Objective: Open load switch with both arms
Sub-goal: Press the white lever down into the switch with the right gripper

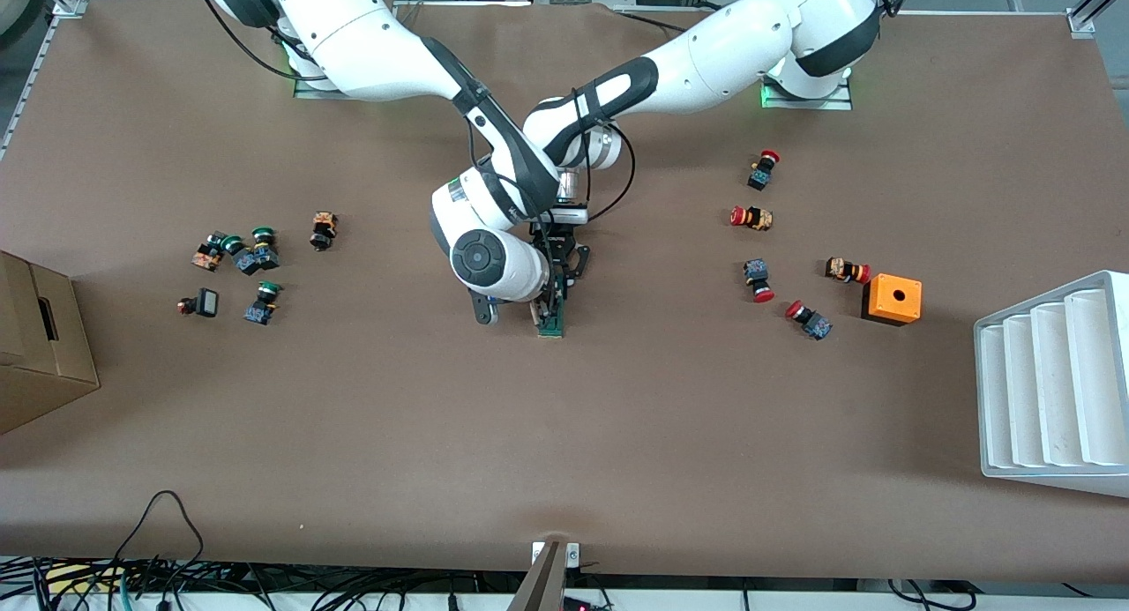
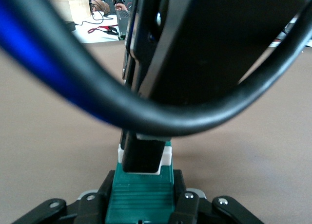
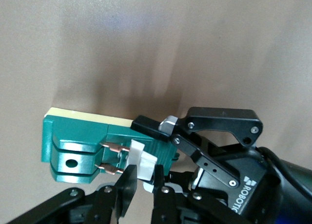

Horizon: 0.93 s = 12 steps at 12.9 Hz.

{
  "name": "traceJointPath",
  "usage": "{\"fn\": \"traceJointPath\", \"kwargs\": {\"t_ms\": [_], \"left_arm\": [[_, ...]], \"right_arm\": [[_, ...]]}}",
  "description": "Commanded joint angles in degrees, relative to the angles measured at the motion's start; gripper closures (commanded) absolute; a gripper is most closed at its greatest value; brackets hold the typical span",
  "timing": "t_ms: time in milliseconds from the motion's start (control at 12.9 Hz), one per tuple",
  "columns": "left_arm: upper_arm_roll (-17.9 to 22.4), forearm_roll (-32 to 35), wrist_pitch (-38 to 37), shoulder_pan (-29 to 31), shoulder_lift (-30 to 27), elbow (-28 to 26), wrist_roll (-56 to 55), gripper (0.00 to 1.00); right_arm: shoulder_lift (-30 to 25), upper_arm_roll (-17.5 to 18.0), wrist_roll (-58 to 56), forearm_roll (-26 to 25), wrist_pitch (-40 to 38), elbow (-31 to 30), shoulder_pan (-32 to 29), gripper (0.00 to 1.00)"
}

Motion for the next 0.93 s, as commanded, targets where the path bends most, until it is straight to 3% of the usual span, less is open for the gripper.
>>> {"fn": "traceJointPath", "kwargs": {"t_ms": [0,698,776,853], "left_arm": [[0.2,2.2,0.9,0.3,1.8,2.5,-0.9,0.79],[0.2,2.2,0.9,0.3,1.6,2.5,-0.9,0.78],[0.2,2.1,0.9,0.3,1.6,2.5,-0.9,0.78],[0.2,2.1,0.9,0.3,1.6,2.5,-0.9,0.78]], "right_arm": [[-0.7,0.3,-0.8,-1.8,2.0,-2.3,-0.3,0.76],[-0.4,0.2,-0.6,-1.9,4.2,-3.2,-0.3,0.76],[-1.0,0.2,-0.4,-1.9,3.3,-2.8,-0.5,0.71],[-1.9,0.1,-0.4,-1.7,1.7,-2.8,-0.9,0.54]]}}
